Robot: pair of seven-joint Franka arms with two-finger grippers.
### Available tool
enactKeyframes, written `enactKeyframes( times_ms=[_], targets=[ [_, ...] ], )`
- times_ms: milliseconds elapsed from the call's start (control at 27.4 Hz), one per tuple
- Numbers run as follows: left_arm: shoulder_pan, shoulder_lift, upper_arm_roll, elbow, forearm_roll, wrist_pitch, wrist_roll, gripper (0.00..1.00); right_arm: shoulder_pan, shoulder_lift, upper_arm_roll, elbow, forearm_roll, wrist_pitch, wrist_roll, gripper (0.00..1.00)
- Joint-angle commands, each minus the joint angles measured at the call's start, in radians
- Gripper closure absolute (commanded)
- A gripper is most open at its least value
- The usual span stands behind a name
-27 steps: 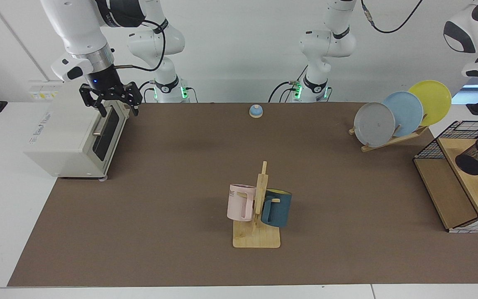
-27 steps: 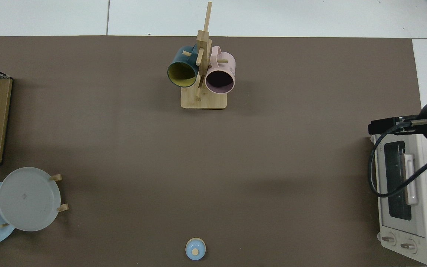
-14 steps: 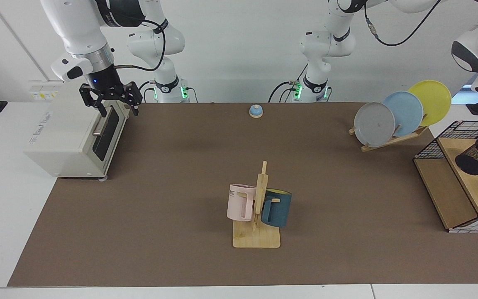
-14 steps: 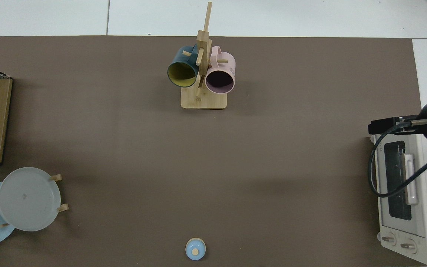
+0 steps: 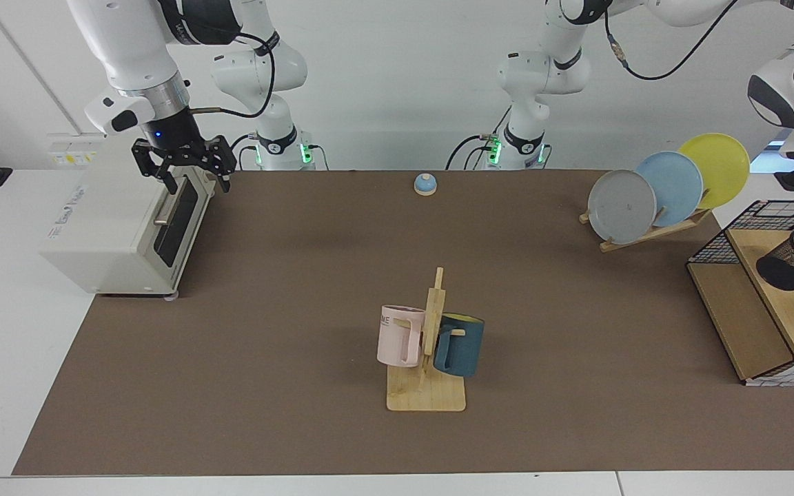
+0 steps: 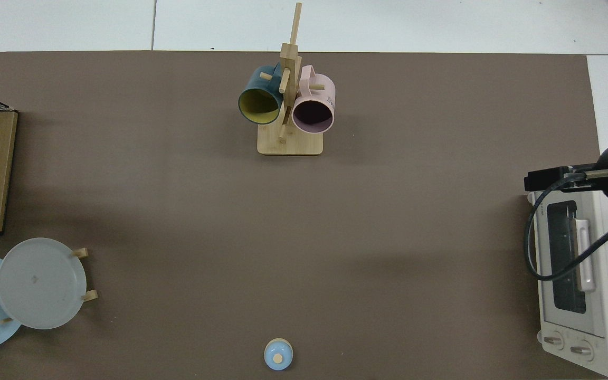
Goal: Put markers into pen holder
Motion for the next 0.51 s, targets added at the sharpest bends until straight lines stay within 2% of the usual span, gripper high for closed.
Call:
enactKeyframes(
  times_ms=[0,219,474],
  targets=[
    [0.014,0.026,0.001,0.037,-0.035,0.001,-0.016,0.0,-0.022,-0.006,0.014,0.005,0.016,-0.014,0.004,0.0],
    [-0.002,0.021,-0.017,0.04,-0.082,-0.031,-0.028,0.0,-0.022,-0.006,0.014,0.005,0.016,-0.014,0.004,0.0],
    [-0.04,0.0,-0.039,0.038,-0.323,-0.152,-0.117,0.0,-0.022,-0.006,0.014,0.005,0.016,-0.014,0.004,0.0]
  ],
)
